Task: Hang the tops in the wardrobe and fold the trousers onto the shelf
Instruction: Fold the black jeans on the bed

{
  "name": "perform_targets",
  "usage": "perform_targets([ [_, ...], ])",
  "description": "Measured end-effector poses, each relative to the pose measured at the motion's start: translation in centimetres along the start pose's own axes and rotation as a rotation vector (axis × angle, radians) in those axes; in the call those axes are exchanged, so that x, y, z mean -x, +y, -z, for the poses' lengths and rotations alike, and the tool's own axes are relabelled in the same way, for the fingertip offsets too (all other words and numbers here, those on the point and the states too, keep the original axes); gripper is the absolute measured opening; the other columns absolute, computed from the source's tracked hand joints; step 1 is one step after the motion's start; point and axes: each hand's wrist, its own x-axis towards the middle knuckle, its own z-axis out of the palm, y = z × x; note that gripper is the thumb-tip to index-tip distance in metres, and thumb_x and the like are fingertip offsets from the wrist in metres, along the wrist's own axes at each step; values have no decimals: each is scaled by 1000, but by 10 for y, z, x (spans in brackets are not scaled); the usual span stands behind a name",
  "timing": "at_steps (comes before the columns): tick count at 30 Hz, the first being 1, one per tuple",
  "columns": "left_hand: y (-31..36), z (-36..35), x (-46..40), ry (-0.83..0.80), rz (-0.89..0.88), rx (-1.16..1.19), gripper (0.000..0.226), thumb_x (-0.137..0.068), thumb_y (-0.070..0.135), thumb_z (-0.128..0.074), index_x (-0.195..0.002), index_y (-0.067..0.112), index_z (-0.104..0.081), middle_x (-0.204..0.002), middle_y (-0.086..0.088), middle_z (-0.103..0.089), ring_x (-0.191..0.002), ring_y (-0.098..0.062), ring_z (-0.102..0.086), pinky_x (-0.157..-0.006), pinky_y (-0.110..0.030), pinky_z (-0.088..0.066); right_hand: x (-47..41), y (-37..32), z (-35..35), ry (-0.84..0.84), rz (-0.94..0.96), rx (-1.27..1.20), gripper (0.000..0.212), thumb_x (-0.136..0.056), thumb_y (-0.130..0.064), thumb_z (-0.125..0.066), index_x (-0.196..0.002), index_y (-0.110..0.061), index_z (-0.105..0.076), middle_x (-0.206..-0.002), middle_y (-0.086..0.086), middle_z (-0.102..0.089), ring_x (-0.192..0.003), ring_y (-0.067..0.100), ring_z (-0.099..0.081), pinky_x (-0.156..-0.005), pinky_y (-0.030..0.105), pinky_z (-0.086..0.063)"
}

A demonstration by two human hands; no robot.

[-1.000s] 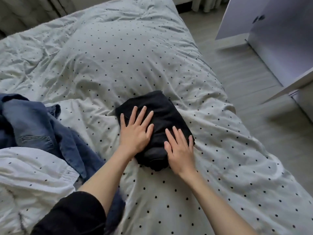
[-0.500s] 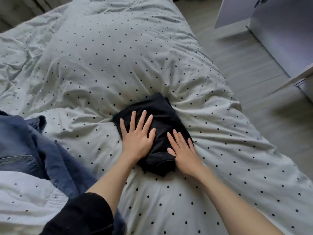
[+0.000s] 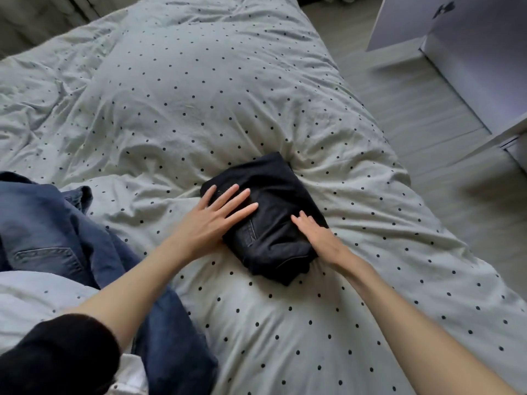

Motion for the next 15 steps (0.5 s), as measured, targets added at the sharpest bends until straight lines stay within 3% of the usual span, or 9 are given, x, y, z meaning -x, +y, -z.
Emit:
perform_targets([
  [2,11,10,-13,70,41,17,77,-86,11,-47,-147,31,-4,-158,-6,-10,-145,-29,-8,-116,-49,-9,7,-22,9,-4,-138,-210,76,-89,-70,-24,-147,-21,-31,-156,-4,-22,-145,15,-15,-119,40,-9],
  [3,15,13,-14,133,38,16,67,-86,8,-40,-147,27,-19,-154,-11,-24,-142,-32,-22,-114,-51,-20,7,-35,13,-12,-169,-147,92,-79,-80,-24,-148,-19,-27,-157,-2,-19,-146,18,-13,-119,41,-8],
  [5,22,15,-5,284,41,25,56,-81,7,-33,-133,16,-53,-133,-17,-54,-121,-35,-54,-97,-54,-44,20,-55,-2,-19,-164,273,118,-66,-89,-30,-151,-11,-11,-159,6,-6,-147,25,-4,-118,48,-4],
  [7,29,17,12,412,52,28,50,-79,9,-36,-119,14,-66,-117,-16,-65,-102,-32,-65,-86,-51,-51,41,-64,-30,71,-116,573,133,-60,-90,-42,-149,-3,4,-159,13,3,-146,29,1,-114,54,-1],
  [11,54,30,33,570,99,3,45,-69,3,-61,-110,16,-71,-109,-13,-68,-86,-27,-67,-84,-46,-50,81,-63,-69,305,-3,763,130,-66,-68,-66,-148,-2,10,-157,21,2,-145,36,-5,-112,59,-4],
  [13,76,36,46,619,163,38,45,-62,3,-68,-105,16,-73,-102,-10,-70,-78,-26,-66,-82,-43,-46,101,-59,-78,454,91,836,122,-52,-45,-83,-148,-4,-20,-150,25,-27,-137,39,-33,-106,61,-28],
  [15,104,42,60,642,210,80,42,-60,4,-68,-100,16,-73,-95,-7,-70,-72,-25,-63,-79,-41,-39,116,-49,-84,574,157,823,102,-38,-21,-87,-133,-6,-52,-133,21,-54,-118,35,-56,-92,55,-48],
])
